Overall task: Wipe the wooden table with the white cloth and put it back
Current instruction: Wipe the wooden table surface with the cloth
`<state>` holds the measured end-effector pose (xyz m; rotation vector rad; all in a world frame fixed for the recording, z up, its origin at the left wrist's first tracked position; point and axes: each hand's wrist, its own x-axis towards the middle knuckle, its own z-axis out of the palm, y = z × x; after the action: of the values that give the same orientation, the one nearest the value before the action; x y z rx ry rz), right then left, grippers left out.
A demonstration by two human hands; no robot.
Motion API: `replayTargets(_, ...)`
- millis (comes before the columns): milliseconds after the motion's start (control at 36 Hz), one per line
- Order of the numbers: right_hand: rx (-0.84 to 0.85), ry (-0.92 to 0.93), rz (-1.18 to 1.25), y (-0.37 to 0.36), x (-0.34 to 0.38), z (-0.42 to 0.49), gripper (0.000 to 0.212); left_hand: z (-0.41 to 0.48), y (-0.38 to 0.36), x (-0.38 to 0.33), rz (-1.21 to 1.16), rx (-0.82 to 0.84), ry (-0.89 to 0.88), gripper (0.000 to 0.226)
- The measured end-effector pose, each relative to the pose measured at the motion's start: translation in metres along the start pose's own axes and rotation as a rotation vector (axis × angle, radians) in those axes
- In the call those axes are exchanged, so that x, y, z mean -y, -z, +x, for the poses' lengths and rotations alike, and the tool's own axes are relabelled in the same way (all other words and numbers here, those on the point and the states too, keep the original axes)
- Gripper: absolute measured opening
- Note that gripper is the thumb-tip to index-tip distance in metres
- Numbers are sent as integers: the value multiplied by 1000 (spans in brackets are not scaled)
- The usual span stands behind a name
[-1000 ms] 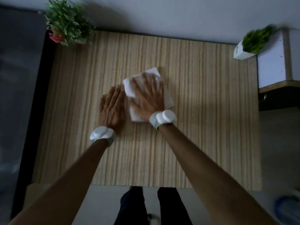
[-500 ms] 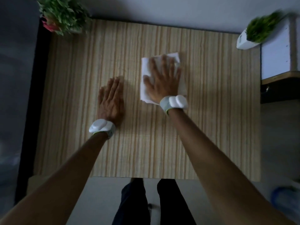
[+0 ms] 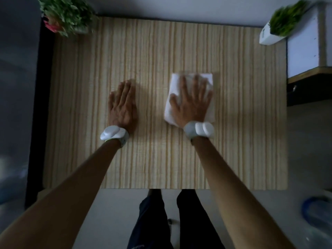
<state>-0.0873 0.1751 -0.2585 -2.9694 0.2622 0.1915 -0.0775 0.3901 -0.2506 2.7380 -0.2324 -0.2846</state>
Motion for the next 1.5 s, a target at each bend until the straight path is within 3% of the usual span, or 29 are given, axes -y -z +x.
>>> replayTargets(139,33,46,113,-15,28,-62,69,-1,-1,0,3,-2,17,56)
replayTargets(194,81,160,93,-11,53,-47,67,-2,-3,0,22,3,16,58)
replayTargets(306,-39,340,26,3,72,8,59,-1,-5,0,5,-23,19,55)
replayTargets(417,-20,129,-72,2,22,19,67,-1,-3,0,4,-15,17,54)
replayTargets(500,-43,-15,-27,-9,-1,-32,69,-2,-2,-3,-7,-11,37,54)
replayTargets(639,47,166,40,-12,57,-49,50,-1,-3,-3,5,-34,44,55)
replayTargets(722,-46,312,43,-8,64,-19,57,-3,-8,0,35,-26,15,57)
replayTargets(778,-79,279,15,-3,53,14,62,-2,-7,3,28,-11,20,56)
replayTargets(861,-60,81,-8,6,22,35,66,2,-5,2,7,-10,15,54)
replayTargets(972,-18,-38,-2,-6,6,-28,73,0,-5,2,3,-1,37,55)
replayTargets(1111,62,118,127,-14,55,-35,70,-2,-10,5,32,-7,20,59)
replayTargets(1194,25,237,7,-6,59,7,67,0,-13,5,30,-20,24,57)
replayTargets(1278,-50,115,0,2,37,39,68,2,-12,9,6,-24,15,55)
replayTargets(1389,-40,-88,-10,-10,14,-7,73,3,-12,10,0,-17,-1,56)
replayTargets(1500,-14,34,116,-19,55,-49,68,0,-14,10,22,-12,14,58)
